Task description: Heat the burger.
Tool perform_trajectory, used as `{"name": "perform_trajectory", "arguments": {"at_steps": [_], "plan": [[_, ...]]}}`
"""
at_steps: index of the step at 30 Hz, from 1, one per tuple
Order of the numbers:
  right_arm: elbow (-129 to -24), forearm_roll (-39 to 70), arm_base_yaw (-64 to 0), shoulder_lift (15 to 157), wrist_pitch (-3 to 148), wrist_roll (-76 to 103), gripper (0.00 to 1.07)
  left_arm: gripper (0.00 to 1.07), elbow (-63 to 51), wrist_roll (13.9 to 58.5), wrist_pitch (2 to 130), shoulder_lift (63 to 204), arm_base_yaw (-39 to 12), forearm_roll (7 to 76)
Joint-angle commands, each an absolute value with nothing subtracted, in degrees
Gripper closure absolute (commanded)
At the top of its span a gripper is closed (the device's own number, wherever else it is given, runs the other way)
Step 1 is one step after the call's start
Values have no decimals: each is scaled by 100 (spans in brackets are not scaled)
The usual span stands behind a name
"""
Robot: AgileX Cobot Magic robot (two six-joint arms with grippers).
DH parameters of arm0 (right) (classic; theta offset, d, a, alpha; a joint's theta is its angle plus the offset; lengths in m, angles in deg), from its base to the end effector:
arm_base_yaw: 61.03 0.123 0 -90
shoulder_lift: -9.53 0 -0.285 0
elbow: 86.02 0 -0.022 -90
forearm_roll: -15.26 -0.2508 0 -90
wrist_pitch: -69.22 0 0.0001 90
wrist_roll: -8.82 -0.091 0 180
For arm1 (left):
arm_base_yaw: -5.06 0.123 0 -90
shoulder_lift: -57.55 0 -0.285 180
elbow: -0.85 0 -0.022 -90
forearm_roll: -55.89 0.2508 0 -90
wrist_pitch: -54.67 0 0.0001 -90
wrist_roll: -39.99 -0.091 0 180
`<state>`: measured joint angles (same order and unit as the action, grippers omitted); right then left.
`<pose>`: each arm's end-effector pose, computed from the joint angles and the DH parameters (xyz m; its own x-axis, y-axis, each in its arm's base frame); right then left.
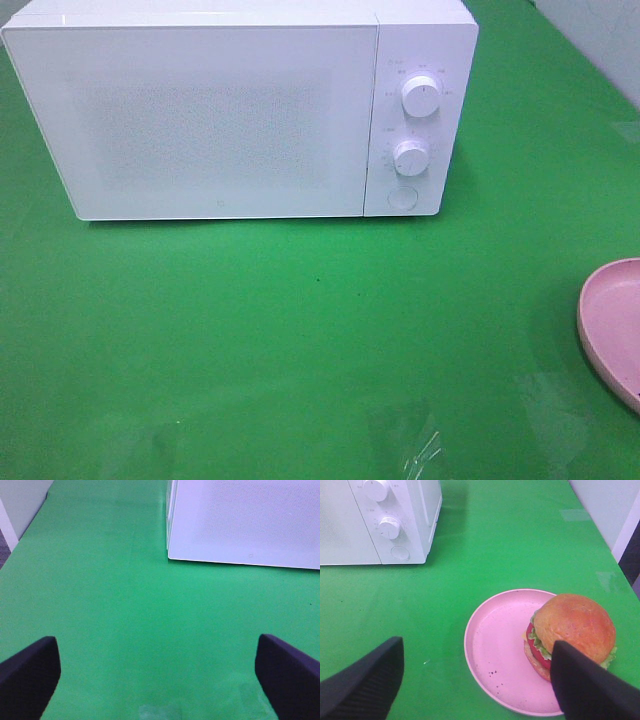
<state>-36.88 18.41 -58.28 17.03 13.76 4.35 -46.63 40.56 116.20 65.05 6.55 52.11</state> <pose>-0.0008 -0.0042 0.2823 -0.3750 0.0288 -0.9266 0.0115 0.9996 0.0264 -0.0084 -0.0055 0.2816 -0.4461 -0.0530 -0.8934 0.0074 0.9980 -0.0629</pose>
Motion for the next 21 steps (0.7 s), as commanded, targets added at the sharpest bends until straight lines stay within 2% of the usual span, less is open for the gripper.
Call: {"name": "perform_trajectory", "arguments": {"at_steps": [1,21], "plan": [[-3682,1807,-5862,1565,1416,475,31,8,-4680,4067,11586,6396,660,5222],[-3682,1807,-5857,1565,1416,475,31,8,-4680,4067,11586,6414,660,5222]]}}
